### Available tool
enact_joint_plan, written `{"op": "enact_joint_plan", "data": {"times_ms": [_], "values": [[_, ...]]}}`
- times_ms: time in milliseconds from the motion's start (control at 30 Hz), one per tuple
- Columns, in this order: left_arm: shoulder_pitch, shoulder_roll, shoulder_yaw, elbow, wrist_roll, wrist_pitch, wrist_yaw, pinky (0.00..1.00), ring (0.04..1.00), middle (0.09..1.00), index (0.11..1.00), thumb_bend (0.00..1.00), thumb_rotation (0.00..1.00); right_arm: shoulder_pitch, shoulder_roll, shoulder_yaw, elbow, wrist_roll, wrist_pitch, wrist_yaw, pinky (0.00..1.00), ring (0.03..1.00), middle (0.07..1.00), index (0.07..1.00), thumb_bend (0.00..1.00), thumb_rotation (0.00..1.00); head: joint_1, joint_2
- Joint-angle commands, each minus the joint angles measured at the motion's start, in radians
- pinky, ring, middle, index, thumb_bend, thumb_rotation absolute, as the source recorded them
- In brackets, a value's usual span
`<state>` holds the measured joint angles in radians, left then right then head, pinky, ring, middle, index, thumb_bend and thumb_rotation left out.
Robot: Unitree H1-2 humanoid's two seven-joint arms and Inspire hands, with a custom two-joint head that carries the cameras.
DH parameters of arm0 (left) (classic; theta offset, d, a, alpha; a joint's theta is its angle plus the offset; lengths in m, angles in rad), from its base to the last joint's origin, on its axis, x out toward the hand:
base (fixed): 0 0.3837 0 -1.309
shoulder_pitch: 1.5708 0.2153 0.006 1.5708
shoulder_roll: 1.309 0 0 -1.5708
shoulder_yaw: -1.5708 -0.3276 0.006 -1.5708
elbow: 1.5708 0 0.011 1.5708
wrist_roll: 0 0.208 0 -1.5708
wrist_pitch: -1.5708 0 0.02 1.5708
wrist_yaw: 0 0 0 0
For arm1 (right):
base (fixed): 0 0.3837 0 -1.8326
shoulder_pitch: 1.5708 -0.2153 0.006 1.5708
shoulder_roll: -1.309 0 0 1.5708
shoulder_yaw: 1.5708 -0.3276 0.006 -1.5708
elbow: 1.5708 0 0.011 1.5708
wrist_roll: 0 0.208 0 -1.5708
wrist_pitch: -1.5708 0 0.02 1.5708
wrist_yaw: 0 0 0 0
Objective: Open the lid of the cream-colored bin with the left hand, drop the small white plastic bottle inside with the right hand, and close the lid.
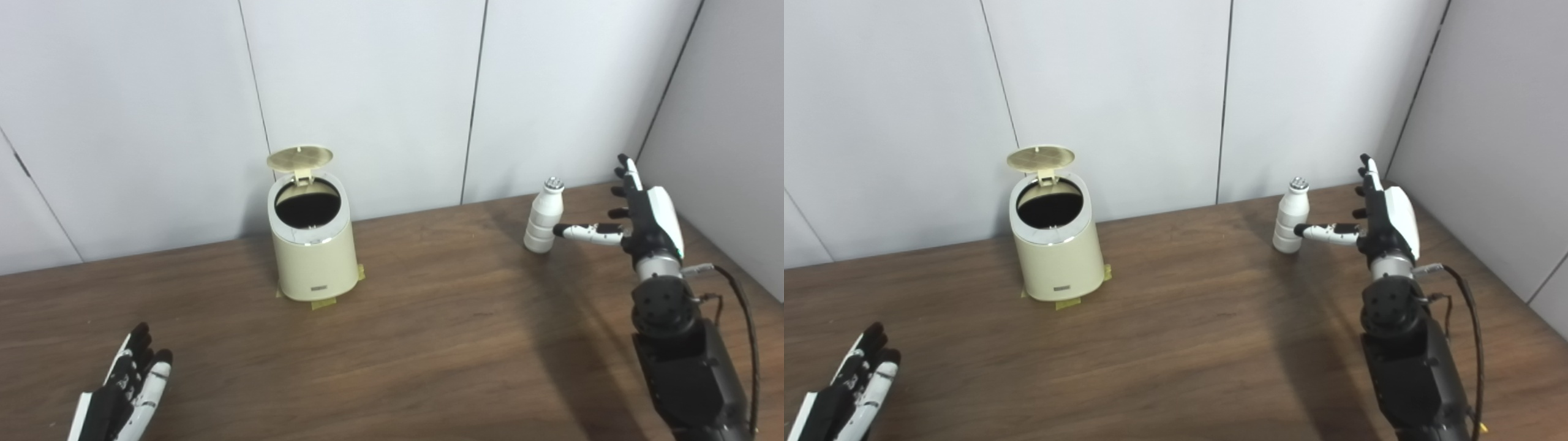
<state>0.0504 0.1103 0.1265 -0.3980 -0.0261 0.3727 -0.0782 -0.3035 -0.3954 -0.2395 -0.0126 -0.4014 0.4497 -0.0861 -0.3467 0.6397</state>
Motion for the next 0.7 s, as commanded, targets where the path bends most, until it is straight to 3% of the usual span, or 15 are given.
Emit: {"op": "enact_joint_plan", "data": {"times_ms": [0, 100, 300, 533, 667], "values": [[-0.017, 0.015, -0.001, -0.034, 0.0, -0.004, 0.006, 1.0, 1.0, 0.99, 1.0, 0.38, 0.52, -0.061, -0.034, -0.005, 0.001, 0.018, 0.002, 0.002, 0.72, 0.886, 0.958, 0.999, 0.82, 0.15, 0.0, 0.002], [-0.015, 0.009, 0.007, -0.032, -0.002, -0.011, 0.015, 1.0, 1.0, 0.981, 1.0, 0.41, 0.48, -0.085, -0.033, -0.002, 0.048, 0.04, -0.021, -0.007, 0.69, 0.865, 0.946, 0.966, 0.83, 0.1, 0.002, 0.003], [-0.012, -0.001, 0.016, -0.031, 0.007, -0.04, 0.04, 1.0, 0.983, 0.955, 0.986, 0.44, 0.43, -0.134, -0.035, 0.008, 0.134, 0.063, -0.024, -0.011, 0.68, 0.833, 0.9, 0.94, 0.85, 0.13, 0.001, 0.006], [-0.014, 0.009, 0.012, -0.042, 0.009, -0.027, 0.045, 1.0, 0.982, 0.955, 0.988, 0.43, 0.43, -0.151, -0.024, 0.011, 0.162, 0.099, -0.024, -0.012, 0.7, 0.843, 0.919, 0.945, 0.84, 0.11, -0.003, 0.011], [-0.016, 0.008, 0.013, -0.042, 0.002, -0.021, 0.043, 1.0, 0.975, 0.955, 0.991, 0.43, 0.41, -0.162, -0.029, 0.031, 0.202, 0.1, -0.041, -0.017, 0.7, 0.856, 0.929, 0.926, 0.88, 0.15, -0.003, 0.013]]}}
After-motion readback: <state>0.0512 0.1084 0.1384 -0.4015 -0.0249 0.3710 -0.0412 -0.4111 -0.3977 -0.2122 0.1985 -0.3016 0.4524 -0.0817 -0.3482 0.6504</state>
